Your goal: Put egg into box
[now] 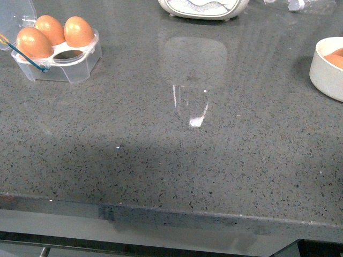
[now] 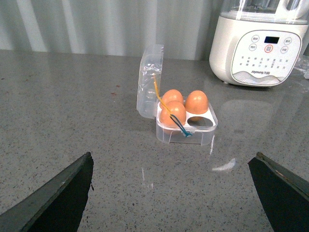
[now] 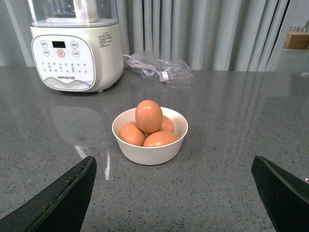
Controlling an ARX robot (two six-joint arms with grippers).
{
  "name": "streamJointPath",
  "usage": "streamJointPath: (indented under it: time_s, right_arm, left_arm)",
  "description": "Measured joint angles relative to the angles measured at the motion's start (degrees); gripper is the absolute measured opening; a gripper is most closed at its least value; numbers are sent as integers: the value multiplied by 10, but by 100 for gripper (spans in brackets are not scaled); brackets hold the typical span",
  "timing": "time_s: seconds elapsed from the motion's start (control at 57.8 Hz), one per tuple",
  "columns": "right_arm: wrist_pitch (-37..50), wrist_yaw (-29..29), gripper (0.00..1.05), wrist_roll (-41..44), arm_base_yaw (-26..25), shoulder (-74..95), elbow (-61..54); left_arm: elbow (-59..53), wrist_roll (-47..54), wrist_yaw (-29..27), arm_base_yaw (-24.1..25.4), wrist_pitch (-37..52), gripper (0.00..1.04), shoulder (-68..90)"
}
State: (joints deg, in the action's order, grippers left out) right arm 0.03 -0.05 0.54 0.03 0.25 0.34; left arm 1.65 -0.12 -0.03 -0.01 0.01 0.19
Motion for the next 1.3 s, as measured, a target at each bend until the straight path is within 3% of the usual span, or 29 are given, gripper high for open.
streamJointPath:
  time_s: [1.298]
  right_arm:
    - [0, 0, 97, 0, 0, 0, 0]
  left_arm:
    - [0, 0, 0, 0, 0, 98, 0]
